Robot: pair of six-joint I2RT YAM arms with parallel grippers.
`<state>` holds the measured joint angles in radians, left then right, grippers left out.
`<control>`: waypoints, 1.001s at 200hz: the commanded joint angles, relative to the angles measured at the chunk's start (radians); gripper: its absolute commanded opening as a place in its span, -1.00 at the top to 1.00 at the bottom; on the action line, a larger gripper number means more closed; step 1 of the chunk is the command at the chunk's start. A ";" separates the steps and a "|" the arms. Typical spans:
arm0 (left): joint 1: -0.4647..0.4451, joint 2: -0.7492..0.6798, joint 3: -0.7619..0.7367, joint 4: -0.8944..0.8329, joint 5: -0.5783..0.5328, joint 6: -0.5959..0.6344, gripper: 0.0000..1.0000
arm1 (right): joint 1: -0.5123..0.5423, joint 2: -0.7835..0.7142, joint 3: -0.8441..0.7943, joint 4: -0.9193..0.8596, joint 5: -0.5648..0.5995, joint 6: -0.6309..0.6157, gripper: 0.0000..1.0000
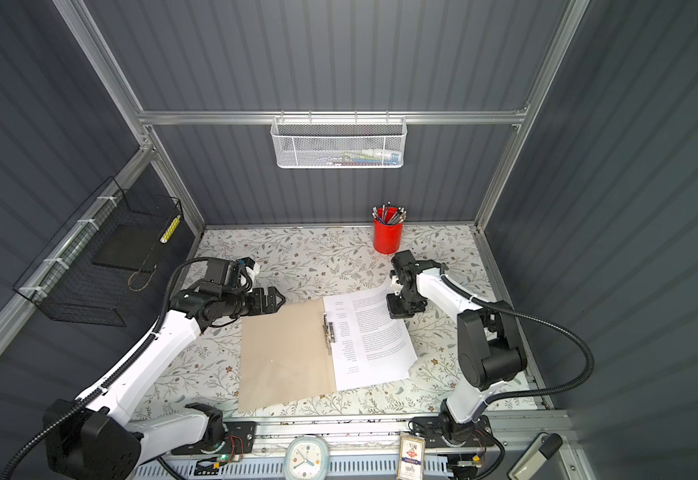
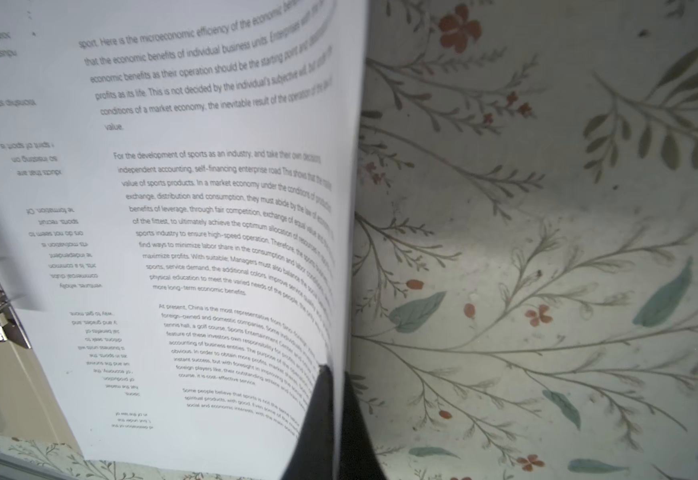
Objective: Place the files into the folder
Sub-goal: 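Press the sheet down beside the clip with the right gripper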
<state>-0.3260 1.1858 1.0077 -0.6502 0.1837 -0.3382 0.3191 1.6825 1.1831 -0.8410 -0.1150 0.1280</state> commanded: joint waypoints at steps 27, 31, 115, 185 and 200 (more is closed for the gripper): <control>-0.002 -0.004 -0.008 -0.002 0.019 0.032 -0.99 | 0.026 0.040 0.042 0.031 -0.034 0.013 1.00; -0.002 -0.002 -0.008 -0.002 0.021 0.032 -0.99 | 0.026 0.045 0.045 0.034 -0.042 0.019 1.00; -0.004 0.000 -0.038 -0.015 0.067 0.023 -0.99 | 0.047 0.066 0.003 0.105 -0.190 0.128 1.00; -0.004 0.002 -0.046 -0.012 0.074 0.038 -0.99 | 0.070 0.057 -0.035 0.103 -0.176 0.103 1.00; -0.004 0.002 -0.049 -0.013 0.075 0.038 -0.99 | 0.070 0.052 -0.041 0.100 -0.160 0.096 1.00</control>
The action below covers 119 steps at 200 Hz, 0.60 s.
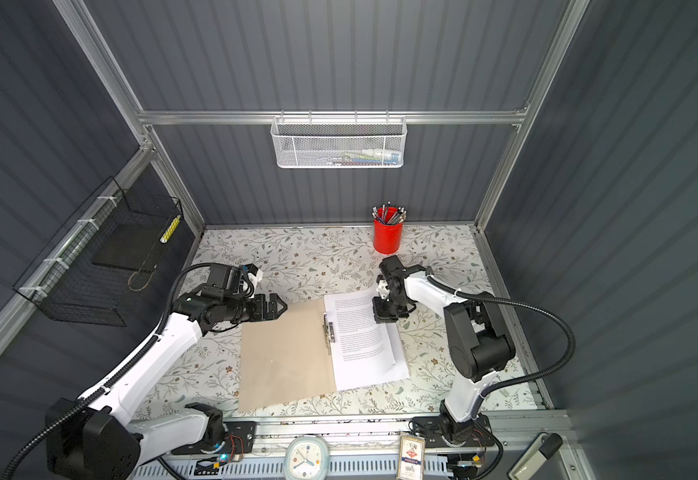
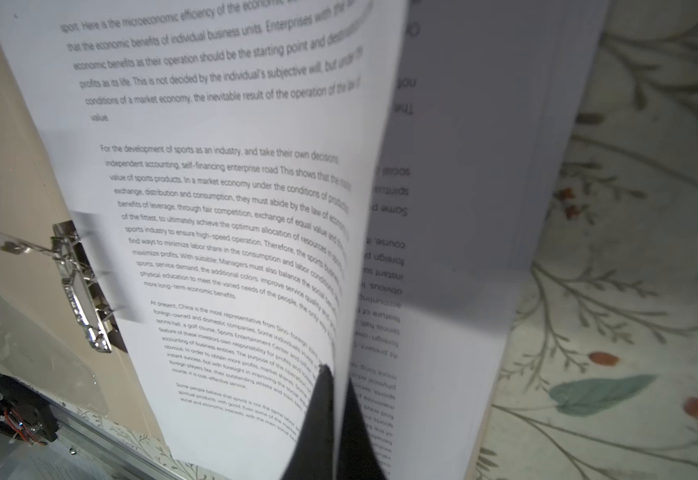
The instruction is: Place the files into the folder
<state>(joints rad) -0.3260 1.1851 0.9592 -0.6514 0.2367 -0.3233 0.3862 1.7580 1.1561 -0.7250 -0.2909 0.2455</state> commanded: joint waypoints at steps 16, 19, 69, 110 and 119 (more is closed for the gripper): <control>-0.004 0.000 0.000 -0.008 0.022 0.023 -0.99 | 0.002 -0.025 -0.018 -0.020 0.021 -0.026 1.00; -0.004 0.000 0.000 -0.009 0.022 0.023 -0.99 | 0.002 -0.026 -0.017 -0.020 0.019 -0.026 1.00; -0.004 -0.001 -0.002 -0.010 0.020 0.022 -0.99 | 0.003 -0.025 -0.009 -0.029 0.037 -0.046 1.00; -0.004 0.002 -0.001 -0.010 0.017 0.023 -0.99 | 0.005 -0.022 -0.016 -0.025 0.037 -0.052 1.00; -0.004 0.002 -0.001 -0.011 0.017 0.023 -0.99 | 0.006 -0.023 -0.019 -0.024 0.036 -0.051 1.00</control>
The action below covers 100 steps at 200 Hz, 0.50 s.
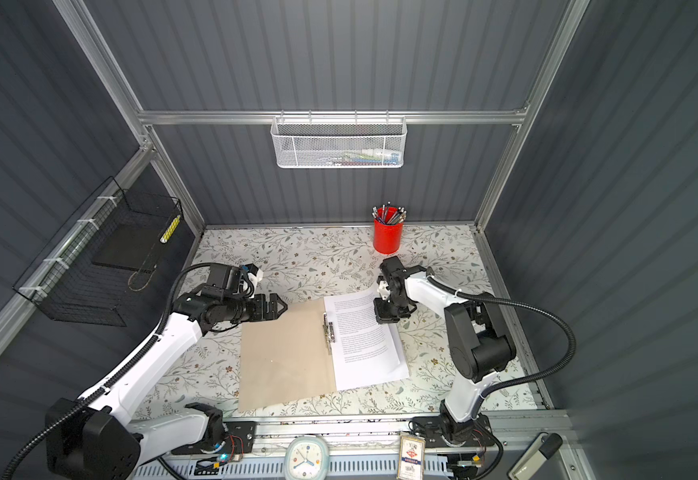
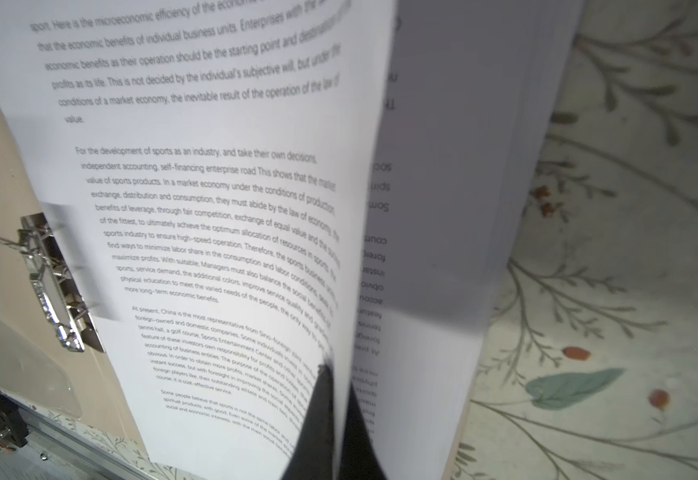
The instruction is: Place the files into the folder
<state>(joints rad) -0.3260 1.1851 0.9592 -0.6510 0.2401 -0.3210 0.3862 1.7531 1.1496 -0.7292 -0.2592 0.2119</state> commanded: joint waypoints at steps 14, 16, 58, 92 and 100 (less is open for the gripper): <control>-0.004 0.004 0.000 -0.013 0.014 0.021 -0.99 | 0.006 -0.022 -0.020 -0.019 0.005 -0.019 1.00; -0.004 0.005 0.000 -0.013 0.014 0.021 -0.99 | 0.005 -0.023 -0.021 -0.018 0.005 -0.018 1.00; -0.004 0.011 0.002 -0.010 0.019 0.020 -0.99 | 0.009 -0.021 -0.033 -0.006 -0.005 -0.009 1.00; -0.004 0.012 0.000 -0.009 0.022 0.018 -0.99 | 0.011 -0.017 -0.033 0.001 -0.010 -0.004 1.00; -0.004 0.012 0.000 -0.009 0.022 0.018 -0.99 | 0.011 -0.015 -0.034 0.001 -0.012 -0.003 1.00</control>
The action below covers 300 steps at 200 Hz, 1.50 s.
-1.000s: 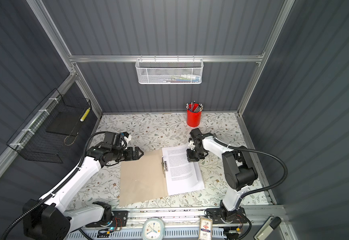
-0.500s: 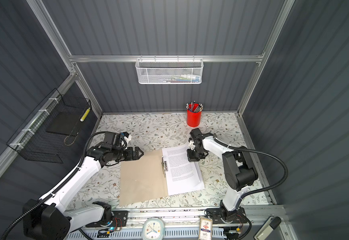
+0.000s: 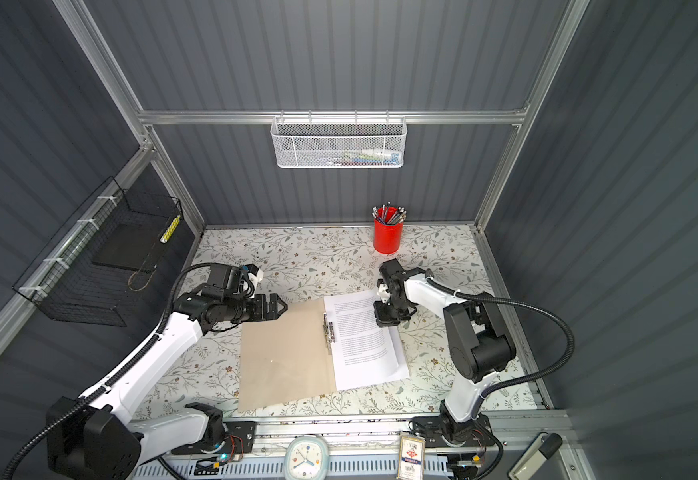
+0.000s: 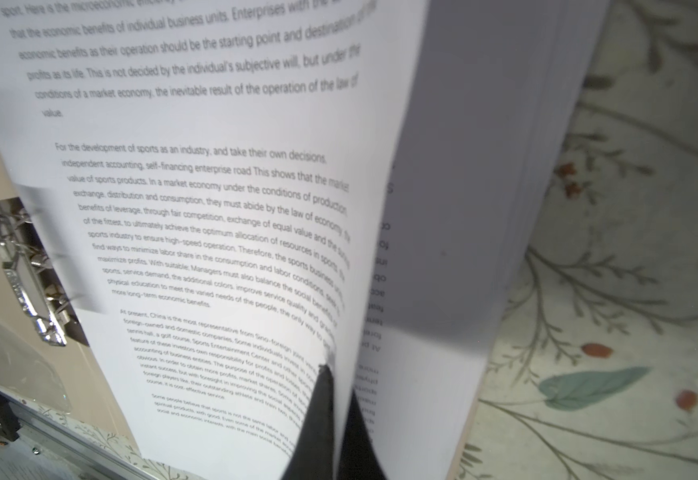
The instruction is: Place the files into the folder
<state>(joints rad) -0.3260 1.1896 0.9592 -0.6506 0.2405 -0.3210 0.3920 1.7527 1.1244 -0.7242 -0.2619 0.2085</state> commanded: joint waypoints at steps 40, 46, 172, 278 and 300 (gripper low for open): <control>-0.004 0.009 0.000 -0.009 0.025 0.018 -0.99 | 0.010 -0.003 -0.003 0.002 -0.019 0.008 1.00; -0.003 0.007 0.000 -0.009 0.025 0.018 -0.99 | 0.011 -0.003 -0.002 0.002 -0.019 0.009 1.00; -0.003 0.010 0.000 -0.009 0.022 0.019 -0.99 | 0.019 -0.007 -0.015 0.025 0.037 0.052 0.20; -0.097 0.104 -0.087 0.122 0.127 -0.131 -0.99 | -0.107 -0.175 -0.201 0.255 0.024 0.194 -0.98; -0.182 0.167 -0.107 0.172 0.098 -0.182 -0.97 | -0.131 -0.181 -0.249 0.325 -0.009 0.235 -0.98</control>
<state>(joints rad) -0.4389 1.3018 0.8787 -0.5373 0.3336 -0.4248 0.2821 1.5787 0.9188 -0.4923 -0.2192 0.3813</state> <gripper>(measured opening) 0.995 0.988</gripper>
